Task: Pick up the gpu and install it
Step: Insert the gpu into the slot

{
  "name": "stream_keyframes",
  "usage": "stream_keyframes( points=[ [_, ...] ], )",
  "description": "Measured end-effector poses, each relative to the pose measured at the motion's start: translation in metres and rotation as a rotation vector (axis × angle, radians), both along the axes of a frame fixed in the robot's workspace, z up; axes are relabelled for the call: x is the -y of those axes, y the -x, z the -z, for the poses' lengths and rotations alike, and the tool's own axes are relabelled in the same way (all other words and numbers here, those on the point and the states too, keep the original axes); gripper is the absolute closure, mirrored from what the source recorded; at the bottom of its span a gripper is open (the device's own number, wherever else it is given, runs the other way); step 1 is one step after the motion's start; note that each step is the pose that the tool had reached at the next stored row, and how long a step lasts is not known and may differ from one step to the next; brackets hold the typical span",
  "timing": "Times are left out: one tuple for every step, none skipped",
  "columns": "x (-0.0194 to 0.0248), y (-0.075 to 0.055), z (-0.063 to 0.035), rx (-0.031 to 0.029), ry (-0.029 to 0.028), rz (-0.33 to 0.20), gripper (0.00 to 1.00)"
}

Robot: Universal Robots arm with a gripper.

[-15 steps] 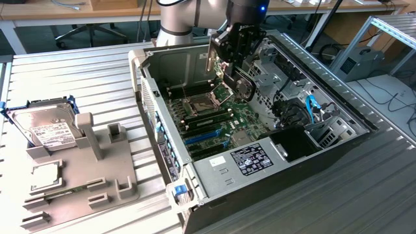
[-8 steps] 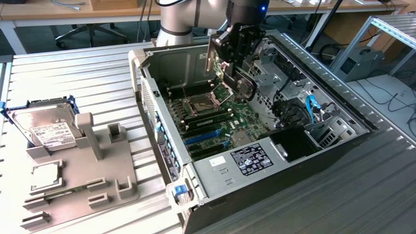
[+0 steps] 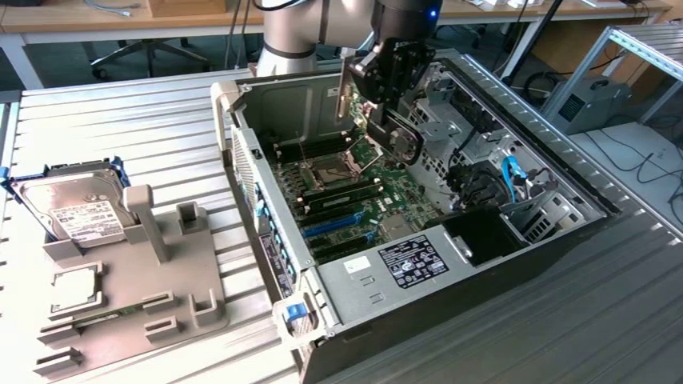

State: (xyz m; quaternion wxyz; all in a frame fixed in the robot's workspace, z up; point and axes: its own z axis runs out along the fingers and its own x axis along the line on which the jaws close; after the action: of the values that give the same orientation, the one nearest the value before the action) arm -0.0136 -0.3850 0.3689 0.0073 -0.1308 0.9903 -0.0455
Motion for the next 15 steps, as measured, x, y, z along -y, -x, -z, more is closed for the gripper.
stream_keyframes(
  points=[
    [0.0000,0.0000,0.0000,0.0000,0.0000,-0.005,0.74],
    [0.0000,0.0000,0.0000,0.0000,0.0000,-0.010,0.74],
    [0.0000,0.0000,0.0000,0.0000,0.0000,-0.016,0.74],
    [0.0000,0.0000,0.0000,0.0000,0.0000,-0.021,0.74],
    [0.0000,0.0000,0.0000,0.0000,0.0000,-0.025,0.74],
    [0.0000,0.0000,0.0000,0.0000,0.0000,-0.030,0.74],
    [0.0000,0.0000,0.0000,0.0000,0.0000,-0.035,0.74],
    [0.0000,0.0000,0.0000,0.0000,0.0000,-0.039,0.74],
    [0.0000,0.0000,0.0000,0.0000,0.0000,-0.044,0.74],
    [0.0000,0.0000,0.0000,0.0000,0.0000,-0.049,0.74],
    [0.0000,0.0000,0.0000,0.0000,0.0000,-0.054,0.74],
    [0.0000,0.0000,0.0000,0.0000,0.0000,-0.058,0.74],
    [0.0000,0.0000,0.0000,0.0000,0.0000,-0.066,0.74],
    [0.0000,0.0000,0.0000,0.0000,0.0000,-0.075,0.74],
    [0.0000,0.0000,0.0000,0.0000,0.0000,-0.081,0.74]
  ],
)
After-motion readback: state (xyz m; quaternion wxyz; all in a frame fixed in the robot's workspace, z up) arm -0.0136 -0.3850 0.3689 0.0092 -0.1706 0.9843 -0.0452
